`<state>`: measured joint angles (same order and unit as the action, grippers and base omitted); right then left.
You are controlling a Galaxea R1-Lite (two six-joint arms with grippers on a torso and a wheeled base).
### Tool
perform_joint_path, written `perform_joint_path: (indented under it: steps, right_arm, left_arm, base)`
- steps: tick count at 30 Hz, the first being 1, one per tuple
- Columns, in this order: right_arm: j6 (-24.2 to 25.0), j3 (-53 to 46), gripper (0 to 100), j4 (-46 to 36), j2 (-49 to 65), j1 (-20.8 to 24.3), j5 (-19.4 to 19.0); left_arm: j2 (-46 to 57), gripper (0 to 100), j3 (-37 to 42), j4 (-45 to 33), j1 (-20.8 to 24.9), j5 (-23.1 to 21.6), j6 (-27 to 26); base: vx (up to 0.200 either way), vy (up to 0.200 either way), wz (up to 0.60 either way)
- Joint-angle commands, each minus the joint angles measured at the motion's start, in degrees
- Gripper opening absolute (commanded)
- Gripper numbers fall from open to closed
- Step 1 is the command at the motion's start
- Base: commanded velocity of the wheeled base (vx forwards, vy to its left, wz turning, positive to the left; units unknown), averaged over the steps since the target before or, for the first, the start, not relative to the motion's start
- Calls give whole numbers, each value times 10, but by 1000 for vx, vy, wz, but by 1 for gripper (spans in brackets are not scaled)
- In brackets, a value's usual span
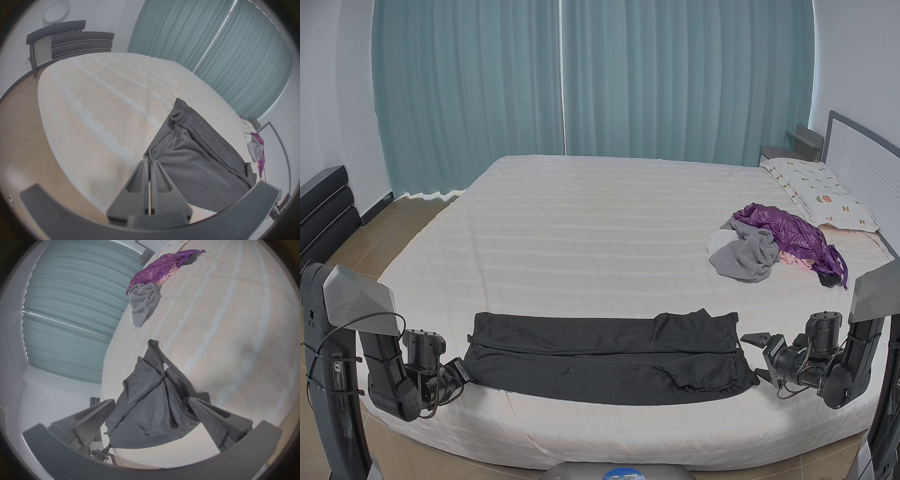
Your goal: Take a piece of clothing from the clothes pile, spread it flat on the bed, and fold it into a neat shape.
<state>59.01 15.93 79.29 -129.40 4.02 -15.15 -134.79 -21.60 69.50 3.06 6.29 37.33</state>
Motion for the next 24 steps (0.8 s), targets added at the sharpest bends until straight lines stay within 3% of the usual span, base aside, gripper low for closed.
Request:
perform_joint_path:
  steps: [1, 7, 19, 24]
  right_arm:
    - [-8, -26, 100, -4, 34, 14, 12]
    - [-17, -53, 100, -27, 47, 37, 50]
    - [-44, -35, 100, -77, 7, 53, 89]
    - [-45, -5, 100, -78, -19, 69, 131]
  left_arm:
    - [12, 0, 10, 0, -1, 0, -1]
    - [21, 0, 16, 0, -1, -1, -4]
    - [18, 0, 17, 0, 0, -1, -4]
    - [18, 0, 17, 0, 0, -1, -4]
  base:
    - [0, 0, 0]
    - [0, 0, 0]
    - [0, 0, 0]
    - [0, 0, 0]
